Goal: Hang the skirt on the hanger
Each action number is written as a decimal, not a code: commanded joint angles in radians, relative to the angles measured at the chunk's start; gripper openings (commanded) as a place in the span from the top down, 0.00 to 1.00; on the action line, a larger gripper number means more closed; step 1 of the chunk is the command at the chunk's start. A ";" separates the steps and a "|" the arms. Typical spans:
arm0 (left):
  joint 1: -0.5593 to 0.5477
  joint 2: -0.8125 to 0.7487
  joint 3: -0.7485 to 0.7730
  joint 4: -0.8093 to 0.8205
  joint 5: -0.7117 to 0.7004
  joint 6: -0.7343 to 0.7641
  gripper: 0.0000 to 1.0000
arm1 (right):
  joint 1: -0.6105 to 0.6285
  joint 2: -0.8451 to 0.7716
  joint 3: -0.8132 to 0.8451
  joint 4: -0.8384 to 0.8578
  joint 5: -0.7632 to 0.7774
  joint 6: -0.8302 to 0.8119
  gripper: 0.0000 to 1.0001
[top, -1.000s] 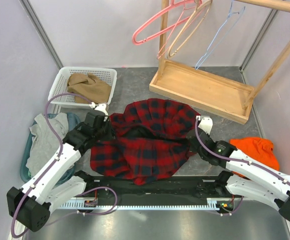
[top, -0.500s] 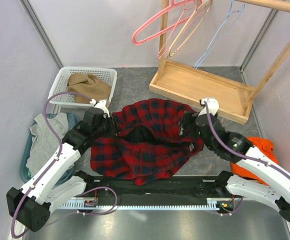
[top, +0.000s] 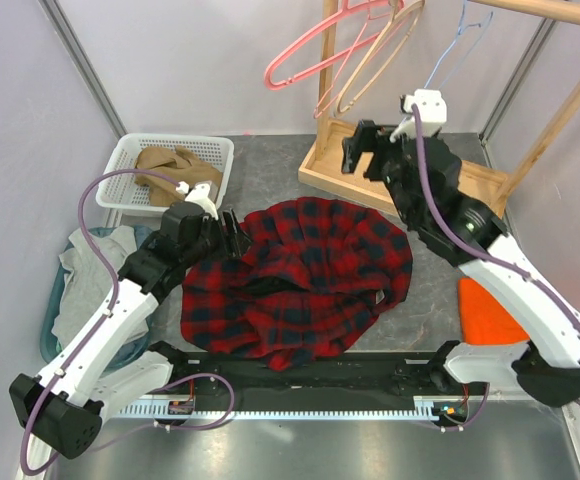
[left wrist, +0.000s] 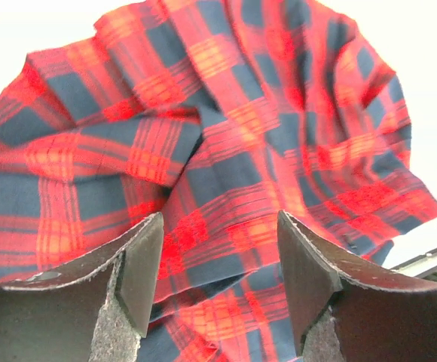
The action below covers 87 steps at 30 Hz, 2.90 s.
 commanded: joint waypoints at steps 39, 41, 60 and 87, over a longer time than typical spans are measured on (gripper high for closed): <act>0.003 0.016 0.032 0.068 0.074 0.037 0.31 | -0.301 0.422 0.428 0.022 0.003 -0.018 1.00; 0.003 0.027 0.037 0.070 0.077 0.037 0.31 | -0.301 0.403 0.431 0.024 0.000 -0.035 1.00; 0.003 0.031 0.060 0.163 0.123 0.061 0.00 | -0.301 -0.016 0.224 -0.236 -0.344 -0.103 1.00; 0.003 -0.027 0.339 0.199 0.459 0.376 0.02 | -0.301 -0.444 -0.331 -0.459 -1.195 -0.246 1.00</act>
